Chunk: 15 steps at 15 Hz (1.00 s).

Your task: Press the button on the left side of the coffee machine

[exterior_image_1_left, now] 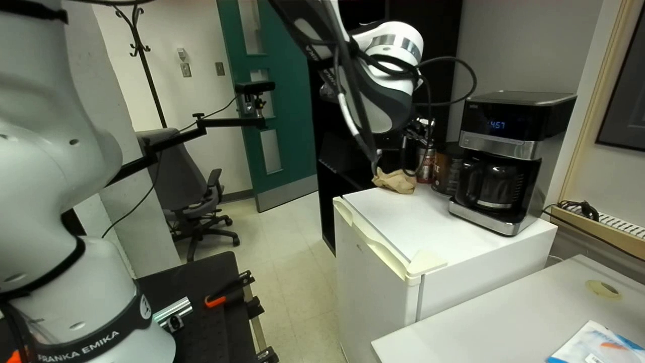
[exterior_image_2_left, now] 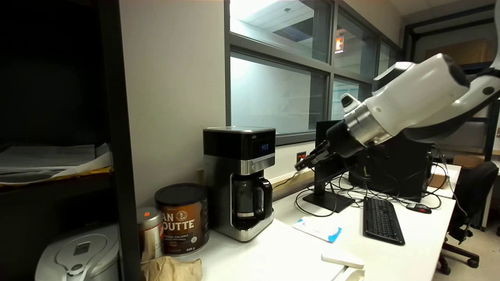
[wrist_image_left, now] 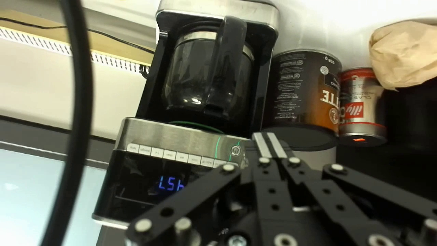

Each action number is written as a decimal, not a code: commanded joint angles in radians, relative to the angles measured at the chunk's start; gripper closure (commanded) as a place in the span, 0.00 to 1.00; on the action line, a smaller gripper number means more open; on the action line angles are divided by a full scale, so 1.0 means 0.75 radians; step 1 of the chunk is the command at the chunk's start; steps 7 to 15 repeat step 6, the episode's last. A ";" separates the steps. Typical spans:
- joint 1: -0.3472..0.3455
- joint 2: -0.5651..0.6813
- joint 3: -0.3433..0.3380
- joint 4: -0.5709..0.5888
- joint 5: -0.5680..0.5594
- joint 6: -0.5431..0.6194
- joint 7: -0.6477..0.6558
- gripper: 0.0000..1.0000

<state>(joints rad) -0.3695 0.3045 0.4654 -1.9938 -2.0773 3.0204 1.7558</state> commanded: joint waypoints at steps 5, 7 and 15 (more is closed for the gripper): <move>-0.049 -0.455 0.020 -0.387 -0.103 0.151 0.206 1.00; -0.042 -0.488 0.017 -0.415 -0.108 0.158 0.221 1.00; -0.042 -0.488 0.017 -0.415 -0.108 0.158 0.221 1.00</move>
